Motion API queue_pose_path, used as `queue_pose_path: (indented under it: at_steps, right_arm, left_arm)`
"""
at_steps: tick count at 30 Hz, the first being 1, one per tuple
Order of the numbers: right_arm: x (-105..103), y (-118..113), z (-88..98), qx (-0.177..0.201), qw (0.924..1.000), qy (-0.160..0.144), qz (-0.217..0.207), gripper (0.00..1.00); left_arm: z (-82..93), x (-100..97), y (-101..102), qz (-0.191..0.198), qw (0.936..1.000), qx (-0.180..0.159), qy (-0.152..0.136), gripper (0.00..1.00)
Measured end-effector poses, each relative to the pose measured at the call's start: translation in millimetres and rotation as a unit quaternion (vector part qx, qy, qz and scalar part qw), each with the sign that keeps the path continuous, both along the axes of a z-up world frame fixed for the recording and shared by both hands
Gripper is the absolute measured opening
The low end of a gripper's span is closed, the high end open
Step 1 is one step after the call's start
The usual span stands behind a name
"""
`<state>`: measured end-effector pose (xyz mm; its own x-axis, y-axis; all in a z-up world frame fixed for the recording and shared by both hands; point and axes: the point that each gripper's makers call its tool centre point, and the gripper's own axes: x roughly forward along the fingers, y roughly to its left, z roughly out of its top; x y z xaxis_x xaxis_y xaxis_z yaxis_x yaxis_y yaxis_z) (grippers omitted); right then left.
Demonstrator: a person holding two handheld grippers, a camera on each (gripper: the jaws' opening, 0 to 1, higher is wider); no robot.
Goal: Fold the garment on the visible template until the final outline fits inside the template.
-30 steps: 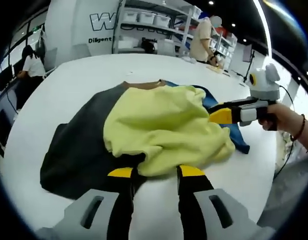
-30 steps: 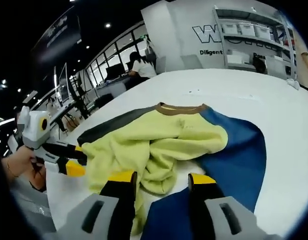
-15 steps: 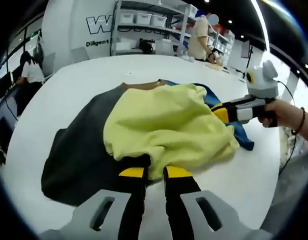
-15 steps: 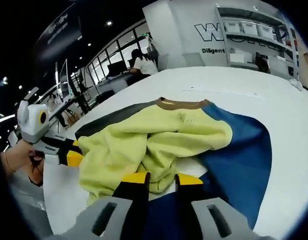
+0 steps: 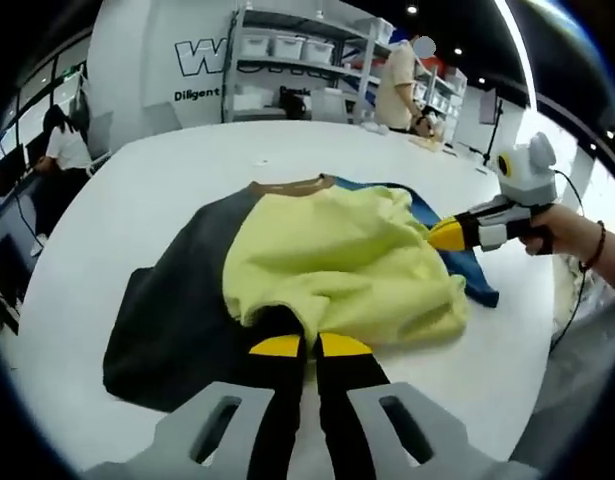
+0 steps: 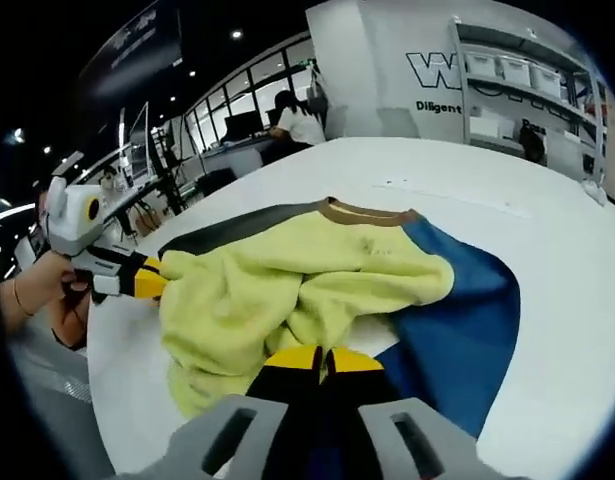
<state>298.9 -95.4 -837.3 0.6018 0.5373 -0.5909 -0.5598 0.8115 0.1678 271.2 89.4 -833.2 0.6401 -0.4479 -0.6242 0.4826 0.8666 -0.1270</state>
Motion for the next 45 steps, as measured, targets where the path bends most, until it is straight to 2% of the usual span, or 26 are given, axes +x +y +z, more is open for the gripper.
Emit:
queue_pose_path:
  at_steps: [4,6,8,12,18,24,32,33,37,40,41,43,45]
  right_arm:
    - [-8.8,-6.1,7.8,-0.001,1.0,0.007,0.002,0.0]
    - [-15.1,-12.8,6.0,-0.01,0.9997,0.024,-0.002,0.0]
    - [-20.2,-17.2,8.3,-0.02,0.9995,0.025,0.001,0.0]
    - [-28.8,-27.6,12.1,-0.027,0.9982,0.053,-0.012,0.0]
    - [-37.9,-36.8,27.3,-0.009,0.997,0.072,-0.027,0.0]
    - [-36.6,-45.2,44.7,0.007,0.9968,0.069,-0.039,0.0]
    - [-8.8,-43.4,67.6,0.033,0.9967,0.044,-0.06,0.0]
    - [2.3,-41.6,68.9,0.038,0.9967,0.035,-0.062,0.0]
    - [25.4,-28.2,76.0,0.053,0.9963,0.012,-0.067,0.0]
    - [42.2,-23.3,72.9,0.05,0.9962,0.003,-0.072,0.0]
    - [47.8,-21.8,69.3,0.044,0.9962,0.003,-0.075,0.0]
    - [53.8,-21.0,62.8,0.032,0.9966,0.0,-0.076,0.0]
    - [57.6,-20.3,56.7,0.025,0.9967,0.003,-0.078,0.0]
  left_arm:
    - [5.1,-1.3,10.2,-0.007,0.9996,0.026,0.006,0.0]
    - [8.7,-2.4,14.9,-0.012,0.9993,0.035,0.003,0.0]
    - [11.2,-4.0,18.8,-0.013,0.9992,0.038,0.004,0.0]
    - [17.4,-6.8,25.1,-0.007,0.999,0.043,-0.002,0.0]
    - [28.1,-11.5,31.5,-0.012,0.9985,0.052,-0.002,0.0]
    - [41.5,-9.9,39.4,-0.016,0.998,0.06,-0.006,0.0]
    - [50.2,15.9,43.8,-0.011,0.9981,0.061,-0.001,0.0]
    - [50.0,21.0,44.5,-0.011,0.9978,0.065,-0.003,0.0]
    - [47.1,35.9,46.5,0.001,0.9977,0.068,0.002,0.0]
    - [42.5,48.1,47.4,0.02,0.9983,0.054,0.011,0.0]
    - [39.9,50.5,48.9,0.027,0.9979,0.056,0.015,0.0]
    - [33.5,57.1,55.1,0.039,0.9956,0.083,0.018,0.0]
    - [30.5,61.3,52.7,0.036,0.9957,0.084,0.017,0.0]
